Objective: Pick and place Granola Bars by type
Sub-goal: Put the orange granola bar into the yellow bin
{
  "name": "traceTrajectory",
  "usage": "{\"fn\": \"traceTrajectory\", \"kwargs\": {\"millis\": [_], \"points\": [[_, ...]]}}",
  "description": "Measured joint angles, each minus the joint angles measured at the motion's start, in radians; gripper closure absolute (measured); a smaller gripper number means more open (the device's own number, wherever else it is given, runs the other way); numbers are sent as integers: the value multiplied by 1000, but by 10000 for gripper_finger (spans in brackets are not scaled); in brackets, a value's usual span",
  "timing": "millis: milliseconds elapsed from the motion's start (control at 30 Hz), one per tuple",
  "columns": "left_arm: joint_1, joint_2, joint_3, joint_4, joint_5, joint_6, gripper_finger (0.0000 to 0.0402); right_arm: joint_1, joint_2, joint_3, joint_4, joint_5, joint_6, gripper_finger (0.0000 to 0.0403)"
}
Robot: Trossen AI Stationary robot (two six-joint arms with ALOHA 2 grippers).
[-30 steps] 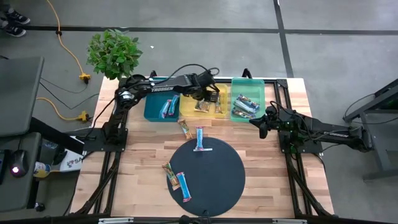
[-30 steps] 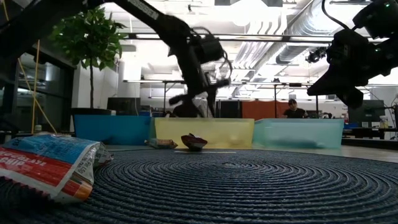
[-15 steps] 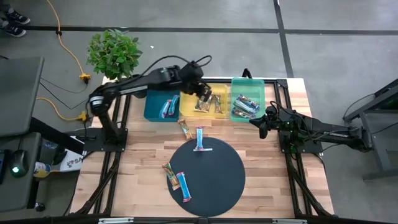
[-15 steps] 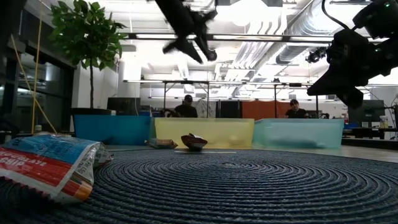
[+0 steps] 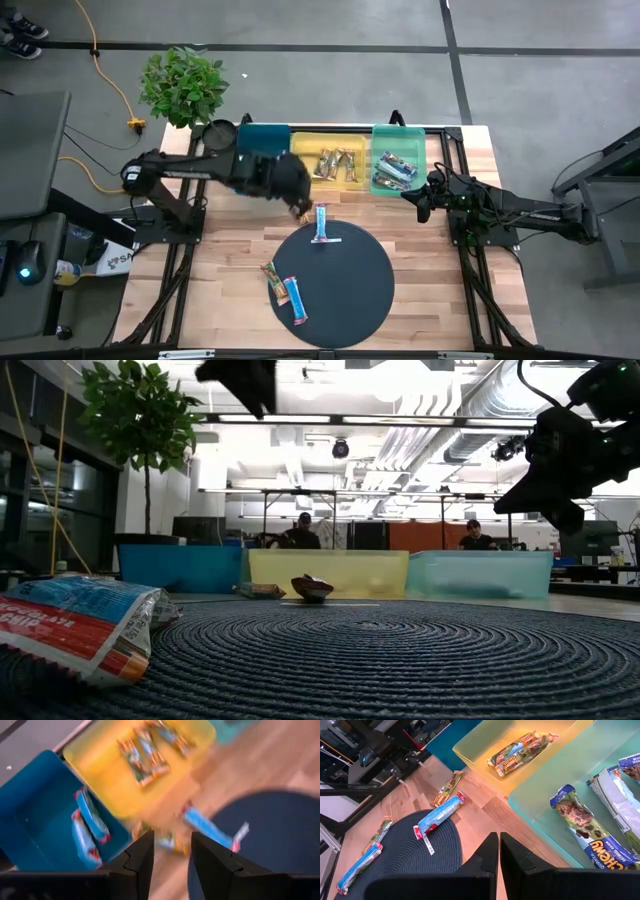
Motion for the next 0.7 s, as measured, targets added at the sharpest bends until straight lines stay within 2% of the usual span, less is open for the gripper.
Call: {"fn": "traceTrajectory", "kwargs": {"millis": [133,333,533,700], "points": [[-92,0,0,-114,-4,-87,275,0,0,0,0,0,0,402],[-199,0,0,-301,-6,-580,275,0,0,0,0,0,0,402],[-293,-1,-42,-303,-3,-935,275,0,0,0,0,0,0,402],[-388,-1,-141,-304,69,-1174,275,0,0,0,0,0,0,402]]}}
